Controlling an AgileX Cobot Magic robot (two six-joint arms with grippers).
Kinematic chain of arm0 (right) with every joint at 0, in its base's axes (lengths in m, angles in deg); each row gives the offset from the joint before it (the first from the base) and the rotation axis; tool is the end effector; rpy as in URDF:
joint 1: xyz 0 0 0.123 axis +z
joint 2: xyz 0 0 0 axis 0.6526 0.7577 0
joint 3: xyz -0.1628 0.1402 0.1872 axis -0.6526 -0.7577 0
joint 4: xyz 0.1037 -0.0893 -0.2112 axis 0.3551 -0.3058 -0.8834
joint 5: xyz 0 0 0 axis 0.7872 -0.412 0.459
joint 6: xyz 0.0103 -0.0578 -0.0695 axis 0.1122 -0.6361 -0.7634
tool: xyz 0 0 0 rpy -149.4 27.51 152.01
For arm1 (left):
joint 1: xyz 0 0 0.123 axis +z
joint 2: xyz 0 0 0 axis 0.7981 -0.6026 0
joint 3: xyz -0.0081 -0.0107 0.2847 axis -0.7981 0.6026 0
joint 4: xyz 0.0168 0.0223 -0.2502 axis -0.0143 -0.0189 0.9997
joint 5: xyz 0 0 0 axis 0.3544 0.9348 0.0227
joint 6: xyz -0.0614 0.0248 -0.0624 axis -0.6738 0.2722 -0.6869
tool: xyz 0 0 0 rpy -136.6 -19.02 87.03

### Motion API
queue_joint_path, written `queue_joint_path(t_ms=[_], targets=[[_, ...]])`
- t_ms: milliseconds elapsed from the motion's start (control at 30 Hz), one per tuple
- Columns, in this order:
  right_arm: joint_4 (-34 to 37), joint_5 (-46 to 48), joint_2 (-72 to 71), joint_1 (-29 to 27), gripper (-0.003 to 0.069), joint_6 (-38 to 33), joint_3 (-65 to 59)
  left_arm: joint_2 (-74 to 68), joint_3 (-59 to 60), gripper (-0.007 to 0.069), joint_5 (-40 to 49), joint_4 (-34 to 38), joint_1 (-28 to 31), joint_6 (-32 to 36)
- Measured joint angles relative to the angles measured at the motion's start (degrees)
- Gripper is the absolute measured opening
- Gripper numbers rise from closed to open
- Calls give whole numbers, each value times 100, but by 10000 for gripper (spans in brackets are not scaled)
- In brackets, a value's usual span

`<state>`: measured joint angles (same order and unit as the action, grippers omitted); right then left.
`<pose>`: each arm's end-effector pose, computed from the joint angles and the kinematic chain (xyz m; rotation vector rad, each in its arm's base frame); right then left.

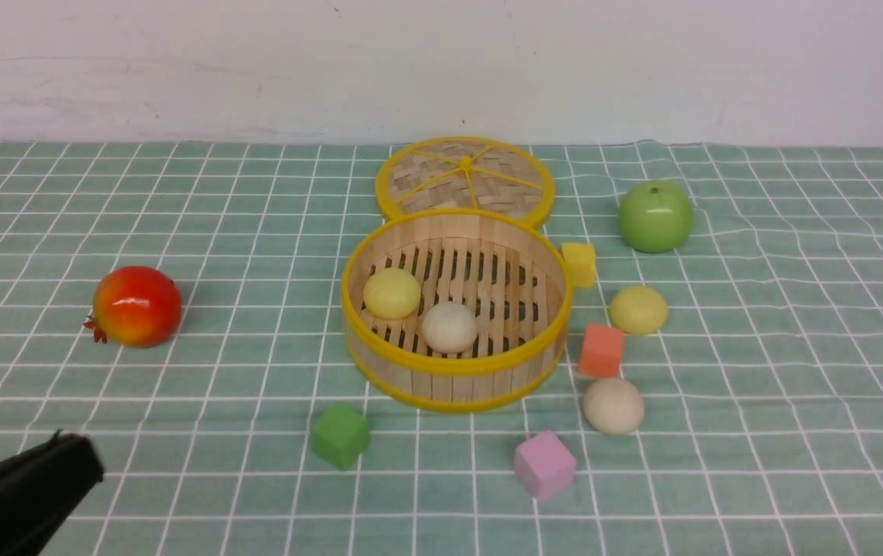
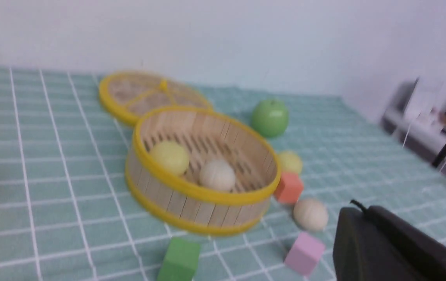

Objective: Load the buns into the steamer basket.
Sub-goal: Use the right arm to grab a steamed stuffed bun

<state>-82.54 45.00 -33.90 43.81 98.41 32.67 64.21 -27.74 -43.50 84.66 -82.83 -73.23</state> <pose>0.0530 0.0006 0.1753 0.0467 1.8460 0.0736 0.0670 -0.0397 0.2709 0.1621 1.6052 -0.6751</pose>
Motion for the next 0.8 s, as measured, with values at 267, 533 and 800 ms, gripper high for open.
queue_joint_path(t_ms=[267,533,800], targets=[[974,-1862,0,0,240,1764,-35,554,370,-14,18,19,0,0],[782,-464,1083,176,198,2372,1291,554,407,-14,147,21,0,0],[562,2596,4821,1176,158,-328,4268,554,407,-14,152,21,0,0]])
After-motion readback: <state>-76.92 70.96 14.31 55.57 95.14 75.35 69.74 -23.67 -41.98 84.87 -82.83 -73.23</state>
